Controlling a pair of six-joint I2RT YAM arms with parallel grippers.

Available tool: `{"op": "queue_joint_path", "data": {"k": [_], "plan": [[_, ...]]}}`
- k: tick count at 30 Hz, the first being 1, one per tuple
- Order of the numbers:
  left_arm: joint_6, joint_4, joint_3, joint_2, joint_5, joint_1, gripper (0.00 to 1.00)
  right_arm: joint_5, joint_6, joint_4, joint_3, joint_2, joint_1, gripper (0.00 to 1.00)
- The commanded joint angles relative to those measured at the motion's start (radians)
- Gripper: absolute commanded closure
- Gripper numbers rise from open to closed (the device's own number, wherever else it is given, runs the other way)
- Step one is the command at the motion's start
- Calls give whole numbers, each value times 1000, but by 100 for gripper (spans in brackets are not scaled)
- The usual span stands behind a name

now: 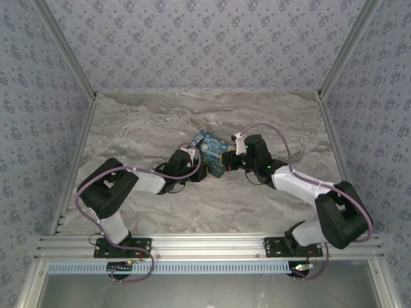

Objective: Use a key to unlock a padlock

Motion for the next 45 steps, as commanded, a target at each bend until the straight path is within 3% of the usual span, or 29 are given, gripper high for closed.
{"op": "queue_joint_path", "data": {"k": [1, 13, 26, 45], "plan": [[-76, -30, 47, -39, 30, -18, 74, 63, -81, -73, -71, -70, 24, 100], [-277, -69, 91, -62, 94, -22, 79, 259, -152, 24, -315, -228, 189, 100], [-452, -38, 90, -85, 98, -53, 81, 367, -222, 202, -328, -112, 269, 100], [-530, -39, 98, -87, 104, -70, 84, 411, -237, 298, -289, 16, 280, 100]]}}
